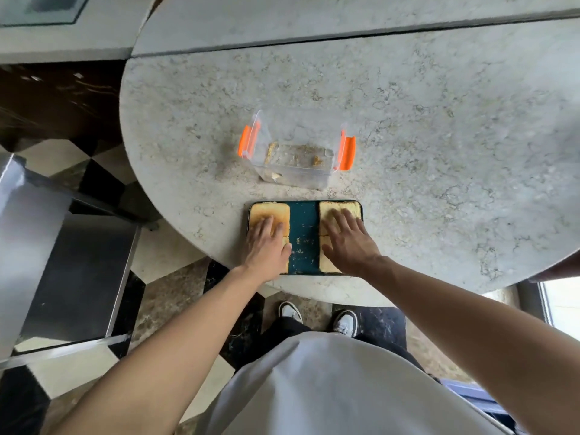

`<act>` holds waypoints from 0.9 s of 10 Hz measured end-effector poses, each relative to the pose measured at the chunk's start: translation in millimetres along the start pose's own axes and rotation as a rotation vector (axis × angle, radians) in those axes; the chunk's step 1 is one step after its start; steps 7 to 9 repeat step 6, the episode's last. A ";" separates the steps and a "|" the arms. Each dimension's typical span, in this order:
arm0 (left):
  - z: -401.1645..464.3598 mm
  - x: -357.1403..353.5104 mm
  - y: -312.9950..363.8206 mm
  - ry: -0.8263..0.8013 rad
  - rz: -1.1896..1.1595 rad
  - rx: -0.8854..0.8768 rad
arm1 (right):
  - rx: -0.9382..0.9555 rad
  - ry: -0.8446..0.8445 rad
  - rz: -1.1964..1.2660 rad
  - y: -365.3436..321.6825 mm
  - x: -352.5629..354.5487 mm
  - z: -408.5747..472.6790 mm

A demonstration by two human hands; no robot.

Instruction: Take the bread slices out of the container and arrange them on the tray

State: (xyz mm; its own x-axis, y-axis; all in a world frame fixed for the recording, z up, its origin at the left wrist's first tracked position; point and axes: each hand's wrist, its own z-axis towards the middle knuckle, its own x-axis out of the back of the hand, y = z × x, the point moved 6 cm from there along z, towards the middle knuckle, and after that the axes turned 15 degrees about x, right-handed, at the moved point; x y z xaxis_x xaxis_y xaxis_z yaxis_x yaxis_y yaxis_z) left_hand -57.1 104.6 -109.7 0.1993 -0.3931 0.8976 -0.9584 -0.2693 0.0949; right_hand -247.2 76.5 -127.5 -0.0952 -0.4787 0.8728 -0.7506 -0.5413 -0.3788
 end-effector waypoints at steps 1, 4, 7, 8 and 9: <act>4.1 -0.1 -6.1 -0.001 0.026 -0.023 | -0.009 -0.044 -0.016 -0.1 0.2 -1.4; 7.8 7.0 -19.6 -0.108 0.184 -0.080 | -0.017 -0.128 -0.010 -7.3 27.0 1.7; 28.4 60.1 -2.4 -0.454 0.298 -0.082 | -0.122 -0.389 0.037 -8.0 72.4 20.2; 28.4 60.1 -2.4 -0.454 0.298 -0.082 | -0.122 -0.389 0.037 -8.0 72.4 20.2; 28.4 60.1 -2.4 -0.454 0.298 -0.082 | -0.122 -0.389 0.037 -8.0 72.4 20.2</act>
